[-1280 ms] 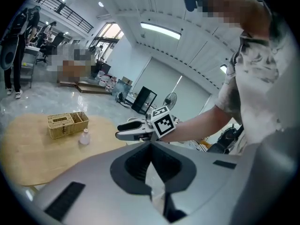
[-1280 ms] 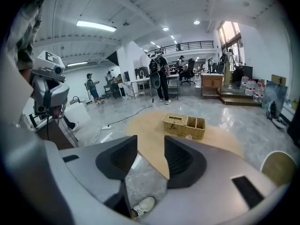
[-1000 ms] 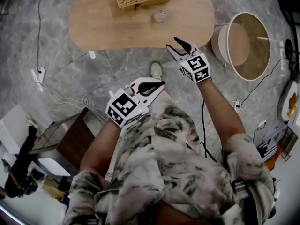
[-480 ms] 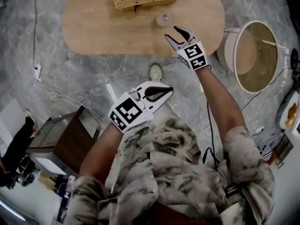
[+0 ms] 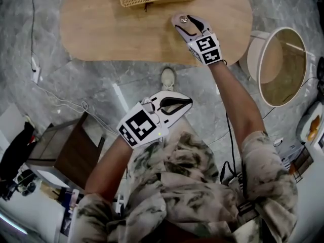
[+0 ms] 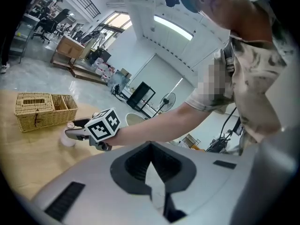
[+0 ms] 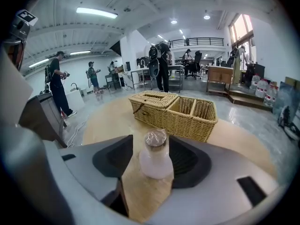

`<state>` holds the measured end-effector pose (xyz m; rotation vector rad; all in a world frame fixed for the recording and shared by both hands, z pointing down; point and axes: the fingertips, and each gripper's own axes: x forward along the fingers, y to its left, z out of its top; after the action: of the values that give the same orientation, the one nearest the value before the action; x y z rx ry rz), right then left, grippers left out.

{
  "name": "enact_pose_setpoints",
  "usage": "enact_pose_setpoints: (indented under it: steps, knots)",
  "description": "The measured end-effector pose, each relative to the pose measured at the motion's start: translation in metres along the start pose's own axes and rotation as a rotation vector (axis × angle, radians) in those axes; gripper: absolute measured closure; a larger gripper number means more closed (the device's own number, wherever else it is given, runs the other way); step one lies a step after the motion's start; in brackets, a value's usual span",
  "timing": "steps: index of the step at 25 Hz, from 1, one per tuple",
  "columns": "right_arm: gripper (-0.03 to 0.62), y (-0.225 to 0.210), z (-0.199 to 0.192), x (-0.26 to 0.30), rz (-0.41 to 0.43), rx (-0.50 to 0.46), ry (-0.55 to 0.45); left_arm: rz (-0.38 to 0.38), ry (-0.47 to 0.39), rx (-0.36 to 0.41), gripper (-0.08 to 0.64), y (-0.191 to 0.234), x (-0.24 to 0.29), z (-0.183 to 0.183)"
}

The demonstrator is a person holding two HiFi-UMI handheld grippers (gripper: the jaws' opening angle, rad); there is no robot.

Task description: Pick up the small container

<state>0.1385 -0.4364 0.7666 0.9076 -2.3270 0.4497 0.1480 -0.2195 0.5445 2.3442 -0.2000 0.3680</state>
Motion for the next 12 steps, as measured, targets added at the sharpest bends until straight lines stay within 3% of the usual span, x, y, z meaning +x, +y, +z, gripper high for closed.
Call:
enact_pose_setpoints:
  steps: [5,12]
  knots:
    - [0.342,-0.008,-0.007,0.015,-0.009,-0.004,-0.010,0.001,0.002,-0.028,0.538,0.008,0.005,-0.005]
    - [0.417,-0.015,-0.013,0.018,-0.044,-0.015,-0.053,0.020,0.001,-0.049,0.538,0.017,0.008,-0.014]
